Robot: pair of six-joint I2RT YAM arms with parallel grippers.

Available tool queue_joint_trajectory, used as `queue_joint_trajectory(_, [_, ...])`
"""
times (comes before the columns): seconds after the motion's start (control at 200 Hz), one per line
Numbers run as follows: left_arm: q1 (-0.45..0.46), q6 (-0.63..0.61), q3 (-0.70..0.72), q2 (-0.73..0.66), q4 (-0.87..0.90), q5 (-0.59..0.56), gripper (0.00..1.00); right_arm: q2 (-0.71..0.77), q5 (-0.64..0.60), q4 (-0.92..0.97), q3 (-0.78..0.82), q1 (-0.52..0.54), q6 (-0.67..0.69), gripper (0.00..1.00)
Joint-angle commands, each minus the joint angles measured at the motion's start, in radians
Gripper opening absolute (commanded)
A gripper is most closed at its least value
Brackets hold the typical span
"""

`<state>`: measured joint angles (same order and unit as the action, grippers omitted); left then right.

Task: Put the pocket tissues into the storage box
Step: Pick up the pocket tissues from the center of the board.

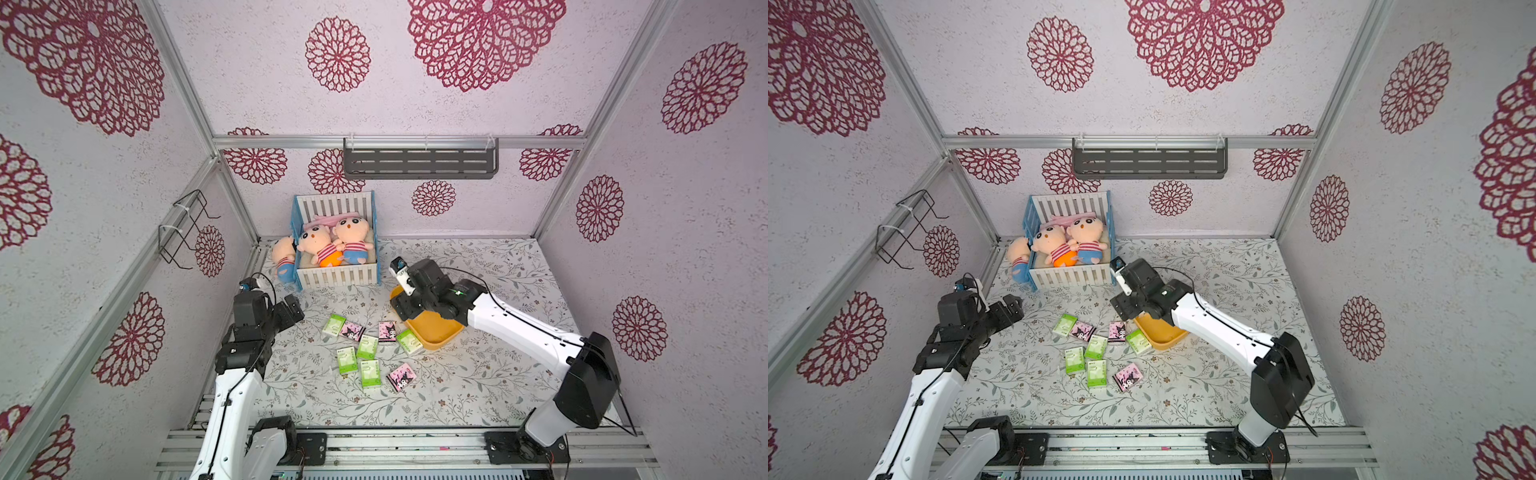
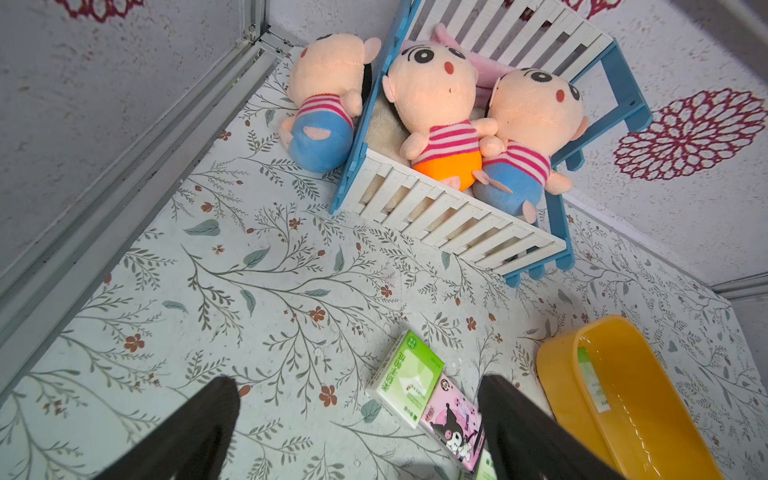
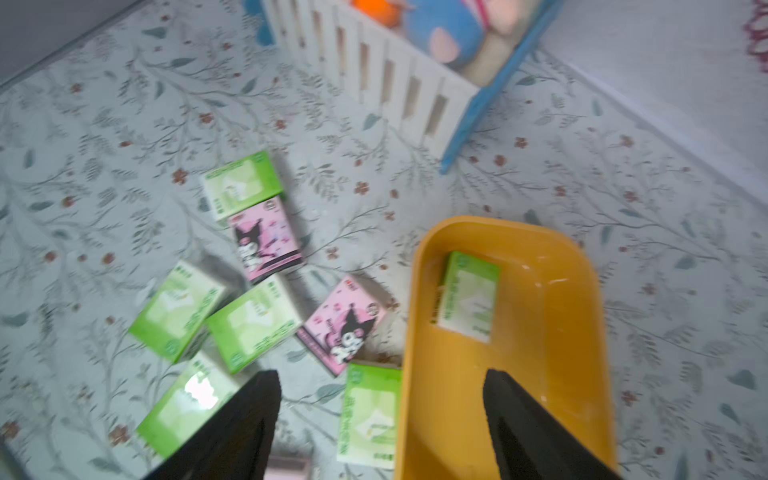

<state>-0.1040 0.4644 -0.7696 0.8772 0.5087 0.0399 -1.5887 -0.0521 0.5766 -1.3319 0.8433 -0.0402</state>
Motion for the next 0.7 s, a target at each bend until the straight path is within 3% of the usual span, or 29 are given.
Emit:
queue_joint_trajectory(0.0, [0.009,0.01,0.003,-0.003,-0.018,0.009,0.97,-0.014,0.081,-0.047,0.086,0.043,-0.09,0.83])
queue_joint_trajectory(0.45, [0.01,0.005,0.007,-0.02,0.001,0.0,0.97,-0.101,0.083,-0.085,0.197,0.023,-0.138,0.83])
queue_joint_trajectory(0.696, [0.01,-0.001,0.009,-0.025,0.005,-0.004,0.97,-0.131,0.007,-0.084,0.196,0.009,-0.129,0.83])
